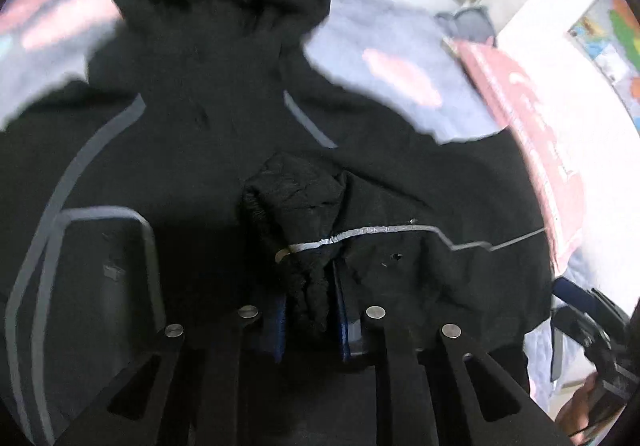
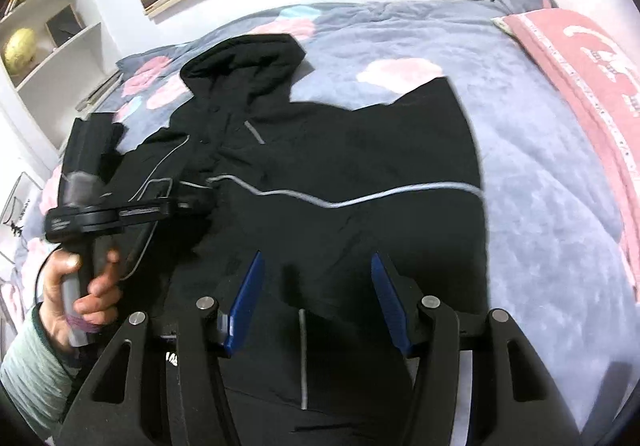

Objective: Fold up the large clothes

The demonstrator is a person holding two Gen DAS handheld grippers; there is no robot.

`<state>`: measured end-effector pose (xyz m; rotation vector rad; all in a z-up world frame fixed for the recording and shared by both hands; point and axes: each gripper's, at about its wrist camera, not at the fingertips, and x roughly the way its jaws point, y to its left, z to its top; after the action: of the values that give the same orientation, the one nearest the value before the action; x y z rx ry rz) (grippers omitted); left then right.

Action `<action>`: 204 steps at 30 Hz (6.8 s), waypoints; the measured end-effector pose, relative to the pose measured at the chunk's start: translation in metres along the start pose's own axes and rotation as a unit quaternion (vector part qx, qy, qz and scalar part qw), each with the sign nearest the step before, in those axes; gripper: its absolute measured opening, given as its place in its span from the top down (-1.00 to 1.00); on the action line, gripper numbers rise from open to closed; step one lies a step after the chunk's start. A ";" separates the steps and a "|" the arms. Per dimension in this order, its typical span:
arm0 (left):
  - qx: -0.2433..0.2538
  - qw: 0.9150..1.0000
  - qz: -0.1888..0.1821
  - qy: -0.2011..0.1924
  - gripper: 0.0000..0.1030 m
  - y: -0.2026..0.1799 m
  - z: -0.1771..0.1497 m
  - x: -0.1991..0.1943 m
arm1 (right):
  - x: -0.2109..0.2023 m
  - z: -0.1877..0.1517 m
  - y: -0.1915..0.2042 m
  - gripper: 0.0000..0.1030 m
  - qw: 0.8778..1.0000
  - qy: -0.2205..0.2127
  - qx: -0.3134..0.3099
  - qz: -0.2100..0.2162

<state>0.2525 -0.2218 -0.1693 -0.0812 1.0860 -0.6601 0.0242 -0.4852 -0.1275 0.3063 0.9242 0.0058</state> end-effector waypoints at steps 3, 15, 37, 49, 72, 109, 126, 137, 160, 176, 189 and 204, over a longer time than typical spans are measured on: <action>0.001 0.999 -0.017 -0.048 0.64 0.011 0.007 -0.045 | -0.003 0.011 0.000 -0.17 1.000 -0.014 0.007 -0.021; -0.072 0.994 0.078 -0.003 0.53 0.165 -0.036 -0.107 | 0.114 0.027 0.051 -0.04 0.996 0.073 0.008 -0.056; -0.072 0.997 0.031 0.011 -0.03 0.156 -0.048 -0.064 | 0.105 0.025 0.156 -0.06 0.995 0.050 -0.074 -0.035; 0.000 0.996 -0.084 -0.038 -0.08 0.142 -0.062 -0.142 | 0.134 -0.018 0.140 -0.12 0.997 0.000 -0.072 -0.024; -0.301 0.932 0.029 -0.200 -0.34 0.449 0.028 -0.183 | 0.139 -0.022 0.137 -0.29 0.997 -0.023 -0.072 -0.007; -0.362 0.888 0.103 -0.263 0.10 0.493 -0.189 -0.320 | 0.195 -0.007 0.433 0.13 0.976 0.046 -0.208 0.042; -0.247 0.904 0.133 -0.322 0.72 0.422 -0.133 -0.343 | 0.140 -0.017 0.403 0.08 0.977 0.030 -0.179 0.109; 0.007 0.955 0.046 -0.294 0.72 0.193 -0.058 -0.308 | 0.011 -0.012 0.292 0.08 0.991 -0.055 -0.099 0.070; 0.011 0.991 -0.129 -0.045 -0.19 0.125 -0.057 -0.129 | 0.033 0.002 0.181 -0.45 0.996 0.009 0.004 0.088; -0.019 0.983 -0.012 -0.180 -0.23 0.175 -0.074 -0.257 | 0.111 0.020 0.223 0.20 0.991 0.095 0.042 0.088; 0.028 0.988 0.076 -0.134 -0.23 0.137 -0.040 -0.205 | -0.031 0.056 0.167 0.32 0.993 -0.093 -0.031 -0.064; 0.043 0.993 0.111 -0.008 -0.18 0.137 -0.042 -0.099 | 0.074 0.000 0.034 0.22 0.993 0.032 0.061 -0.090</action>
<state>0.2503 -0.0478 -0.1628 0.1075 1.0314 -0.5052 0.0736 -0.4430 -0.1765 0.3368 1.0162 -0.2093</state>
